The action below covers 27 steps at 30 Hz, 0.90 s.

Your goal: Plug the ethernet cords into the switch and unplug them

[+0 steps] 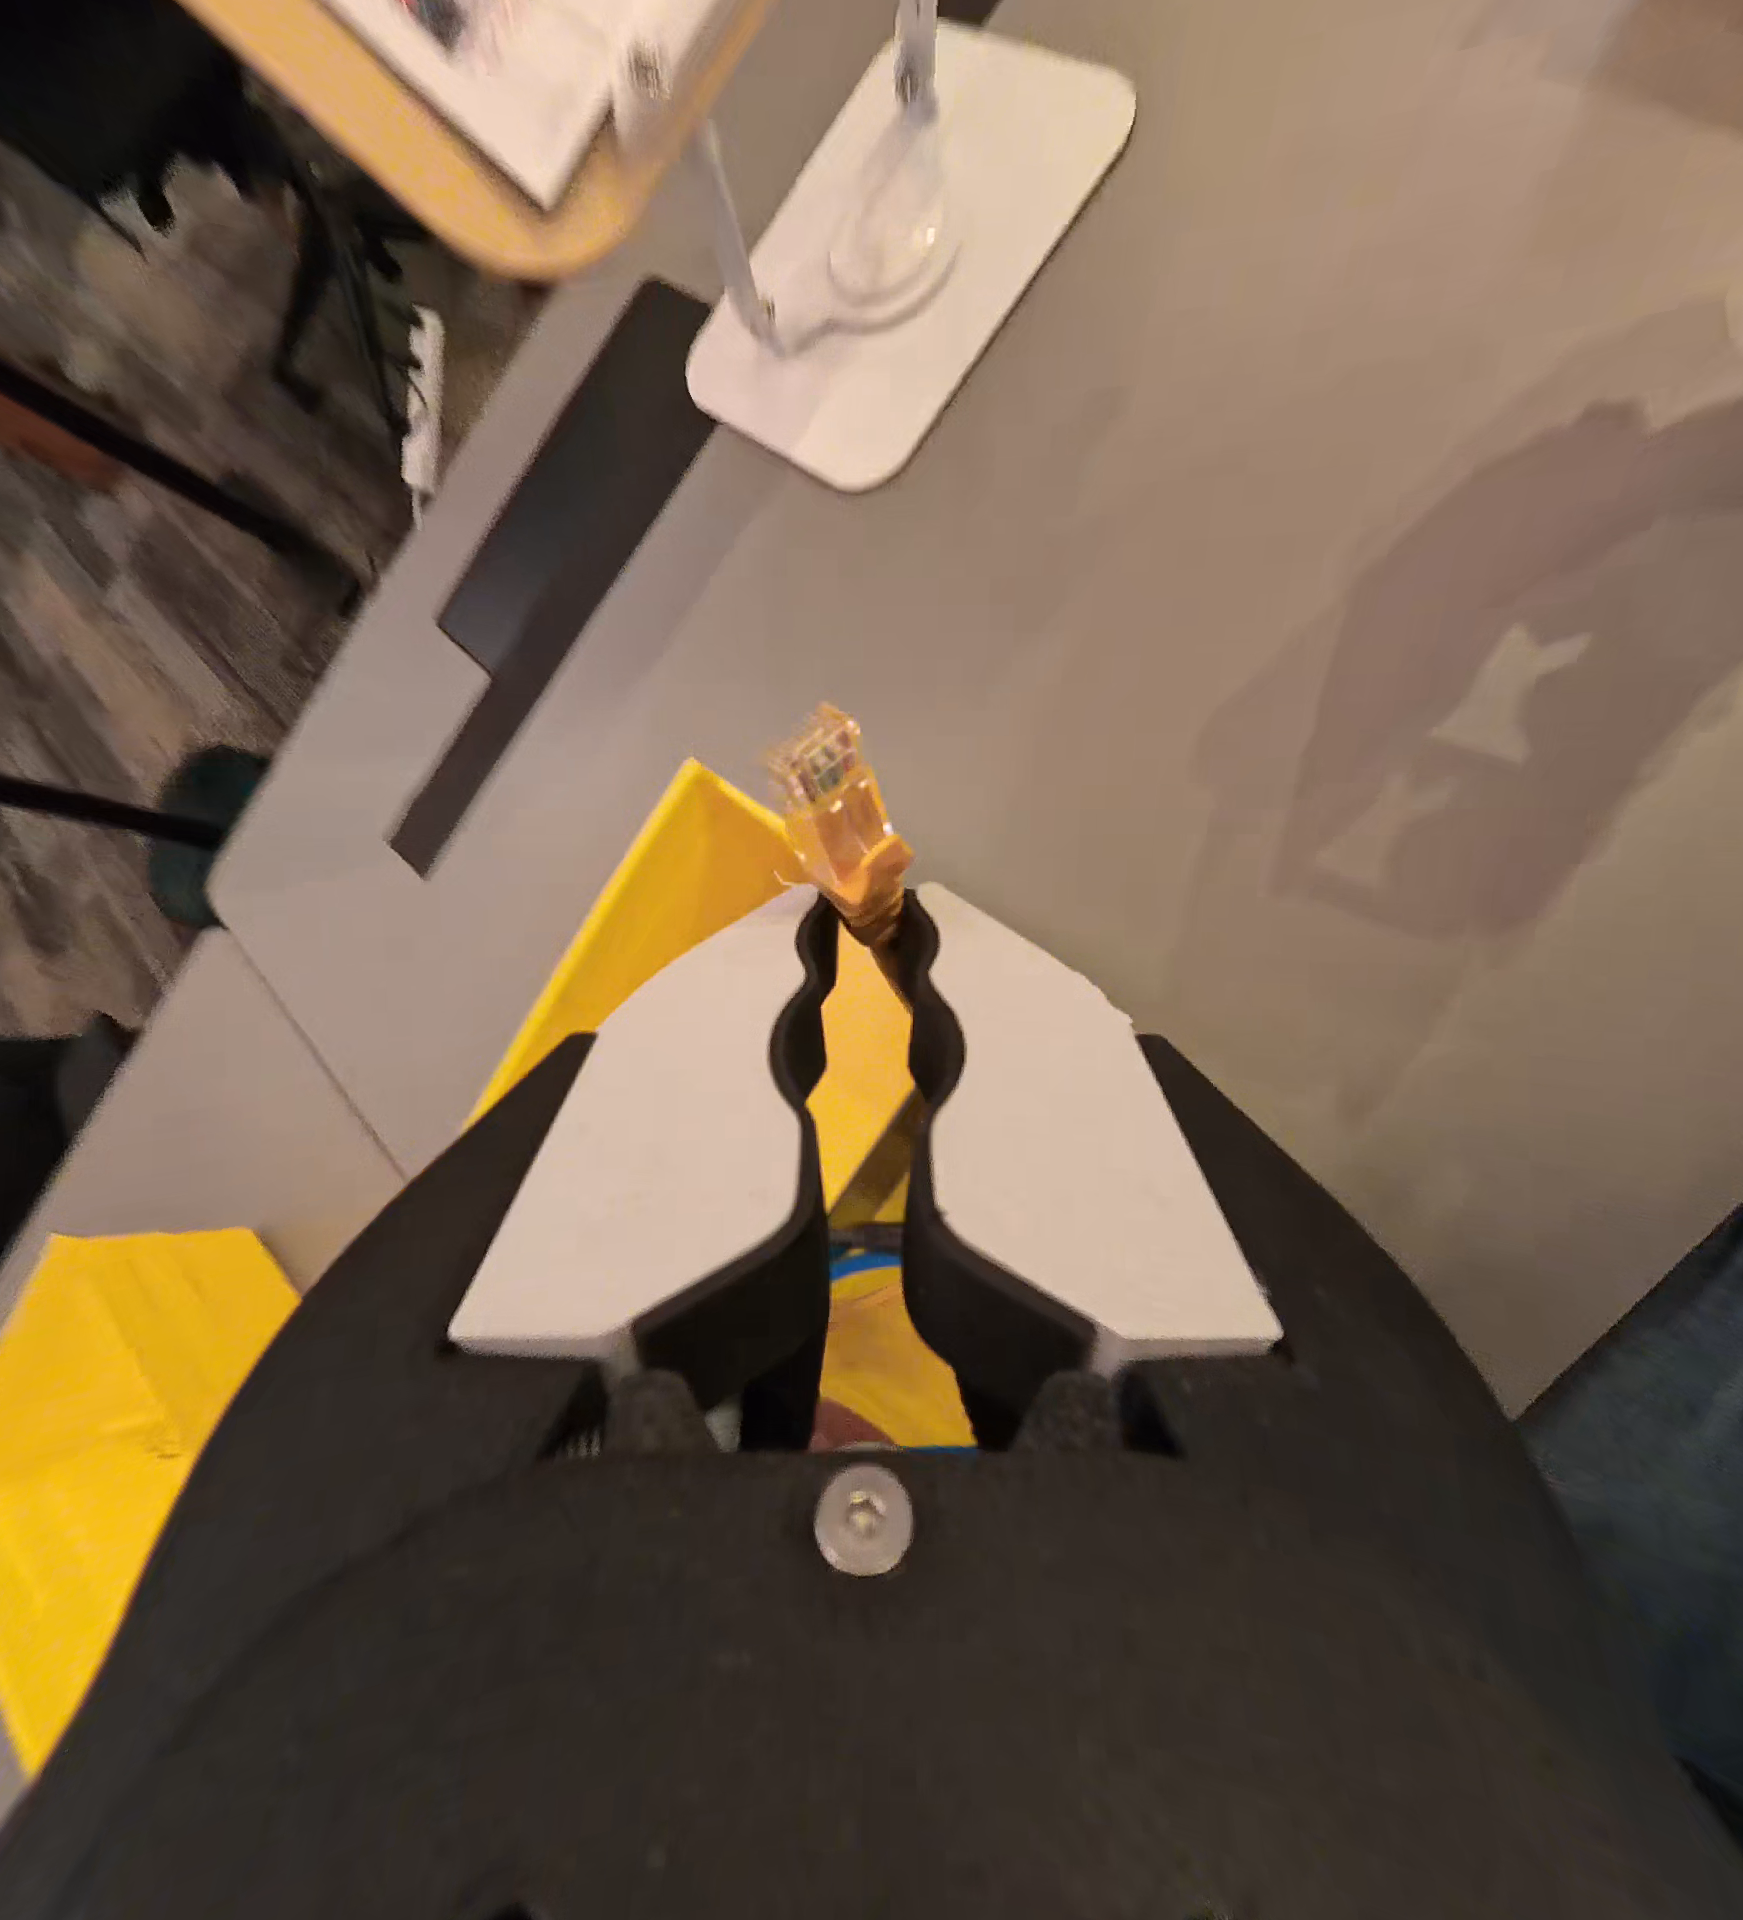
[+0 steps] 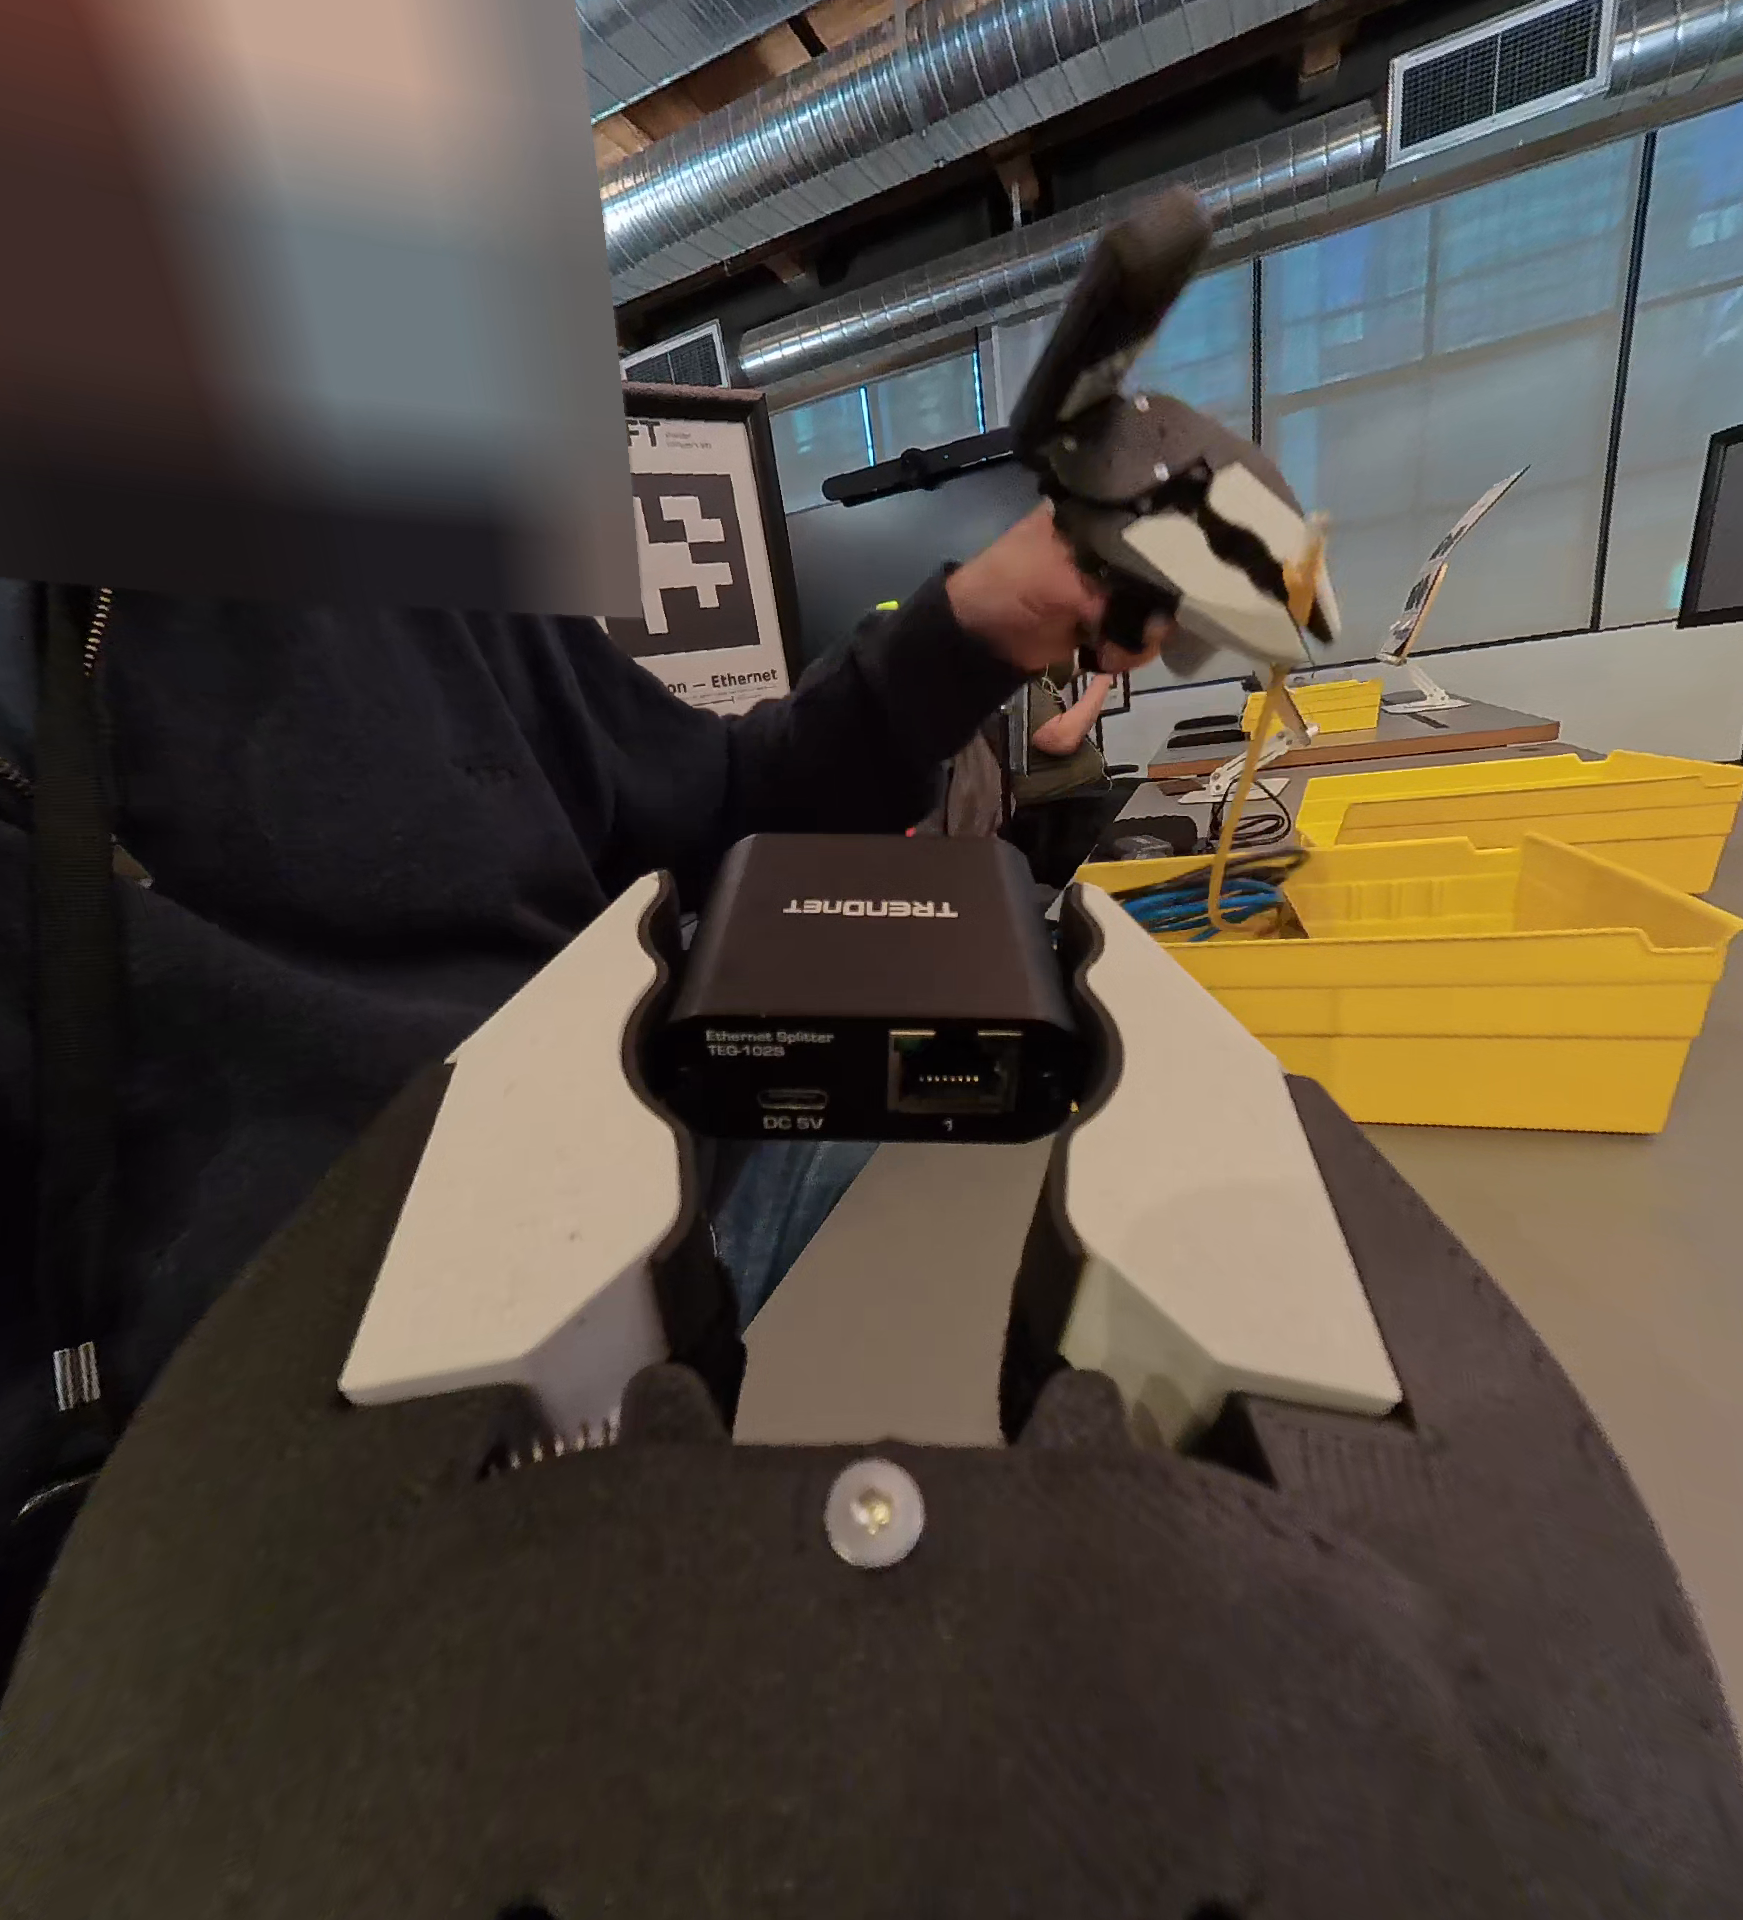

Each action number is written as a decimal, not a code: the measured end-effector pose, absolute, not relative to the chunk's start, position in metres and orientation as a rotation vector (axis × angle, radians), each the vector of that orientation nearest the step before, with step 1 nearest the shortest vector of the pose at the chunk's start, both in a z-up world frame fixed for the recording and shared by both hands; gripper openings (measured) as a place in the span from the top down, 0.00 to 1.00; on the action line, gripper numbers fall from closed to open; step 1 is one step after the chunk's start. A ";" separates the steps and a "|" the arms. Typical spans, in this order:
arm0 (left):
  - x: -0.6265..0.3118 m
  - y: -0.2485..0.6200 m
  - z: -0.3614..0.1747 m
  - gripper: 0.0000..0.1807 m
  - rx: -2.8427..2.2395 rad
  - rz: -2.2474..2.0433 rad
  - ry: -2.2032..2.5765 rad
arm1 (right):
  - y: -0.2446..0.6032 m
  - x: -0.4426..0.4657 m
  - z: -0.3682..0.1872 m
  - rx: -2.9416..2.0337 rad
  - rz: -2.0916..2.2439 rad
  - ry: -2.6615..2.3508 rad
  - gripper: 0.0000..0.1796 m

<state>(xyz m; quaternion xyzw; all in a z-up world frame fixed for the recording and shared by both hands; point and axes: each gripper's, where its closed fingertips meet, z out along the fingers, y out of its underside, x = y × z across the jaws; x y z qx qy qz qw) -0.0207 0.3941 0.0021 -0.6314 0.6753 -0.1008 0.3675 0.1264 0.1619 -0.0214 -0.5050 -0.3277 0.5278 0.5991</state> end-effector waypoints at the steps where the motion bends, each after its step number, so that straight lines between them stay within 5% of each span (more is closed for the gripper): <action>1: -0.016 0.389 0.018 0.94 -1.579 -0.247 1.743 | 0.162 0.127 -0.021 -1.170 1.223 -0.758 0.60; 11: 0.052 0.313 0.110 0.94 -1.110 -0.146 1.971 | 0.159 0.138 -0.020 -1.156 1.190 -0.737 0.60; 27: 0.095 0.229 -0.177 0.94 -1.304 -0.284 2.752 | 0.147 0.170 -0.024 -1.151 1.105 -0.663 0.60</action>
